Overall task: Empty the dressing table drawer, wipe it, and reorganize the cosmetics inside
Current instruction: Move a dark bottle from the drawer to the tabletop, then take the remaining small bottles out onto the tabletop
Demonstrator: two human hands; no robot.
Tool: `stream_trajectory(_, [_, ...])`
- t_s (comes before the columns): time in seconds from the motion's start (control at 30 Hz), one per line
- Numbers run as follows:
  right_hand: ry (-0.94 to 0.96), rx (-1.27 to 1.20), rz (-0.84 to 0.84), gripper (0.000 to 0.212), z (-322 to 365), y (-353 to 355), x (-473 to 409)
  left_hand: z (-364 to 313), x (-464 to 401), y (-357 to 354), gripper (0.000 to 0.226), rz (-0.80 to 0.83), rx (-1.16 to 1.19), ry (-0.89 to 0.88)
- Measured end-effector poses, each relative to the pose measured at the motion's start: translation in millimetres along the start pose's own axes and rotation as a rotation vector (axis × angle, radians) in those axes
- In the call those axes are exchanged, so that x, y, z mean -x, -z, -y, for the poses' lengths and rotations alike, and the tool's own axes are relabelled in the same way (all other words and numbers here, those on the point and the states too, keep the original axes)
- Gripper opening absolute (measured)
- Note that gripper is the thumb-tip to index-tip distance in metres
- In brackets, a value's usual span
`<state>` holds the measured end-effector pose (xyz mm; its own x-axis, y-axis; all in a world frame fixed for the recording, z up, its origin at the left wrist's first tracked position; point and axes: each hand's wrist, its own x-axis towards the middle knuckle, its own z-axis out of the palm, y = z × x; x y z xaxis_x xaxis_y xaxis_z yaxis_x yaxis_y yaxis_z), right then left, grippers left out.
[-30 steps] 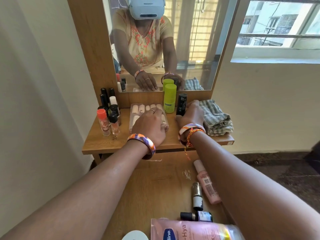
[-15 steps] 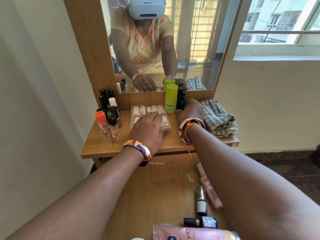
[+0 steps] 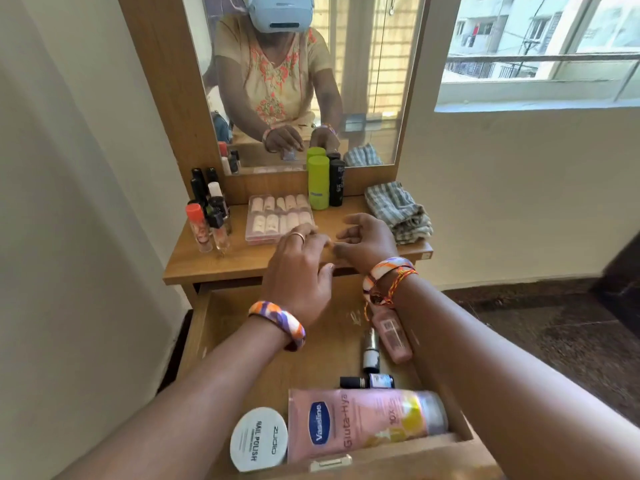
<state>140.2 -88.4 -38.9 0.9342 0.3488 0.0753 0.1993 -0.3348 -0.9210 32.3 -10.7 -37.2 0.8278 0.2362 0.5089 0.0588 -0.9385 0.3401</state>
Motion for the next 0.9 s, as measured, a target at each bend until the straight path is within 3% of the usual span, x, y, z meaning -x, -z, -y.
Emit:
stream_trajectory(0.1, [0.096, -0.025, -0.079, 0.024, -12.3, 16.7, 32.4, -13.4, 30.6, -12.1, 0.026, 0.059, 0.097, 0.118])
stream_trajectory(0.2, [0.09, 0.1, -0.115, 0.018, -26.7, 30.3, 54.2, -21.8, 41.8, -24.8, 0.029, 0.355, 0.125, 0.306])
stream_trajectory(0.33, [0.009, 0.447, -0.097, 0.012, -43.0, 44.0, 70.2, -35.8, 47.0, -45.3, 0.039, 0.659, -0.001, 0.369])
stream_trajectory(0.43, [0.031, 0.891, 0.025, 0.015, -44.3, 45.4, 80.5, -45.2, 51.3, -59.7, 0.039, 0.704, 0.009, 0.392])
stream_trajectory(0.53, [0.105, 1.14, 0.109, 0.017, -46.3, 37.7, 84.4, -51.8, 50.9, -66.6, 0.033, 0.727, 0.031, 0.405])
stream_trajectory(0.7, [0.153, 1.245, 0.191, 0.025, -45.2, 30.3, 89.5, -55.5, 50.8, -66.8, 0.023, 0.688, 0.052, 0.417])
stream_trajectory(0.9, [0.117, 1.291, 0.229, 0.024, -46.8, 24.0, 87.7, -41.4, 47.5, -61.3, 0.026, 0.691, -0.072, 0.47])
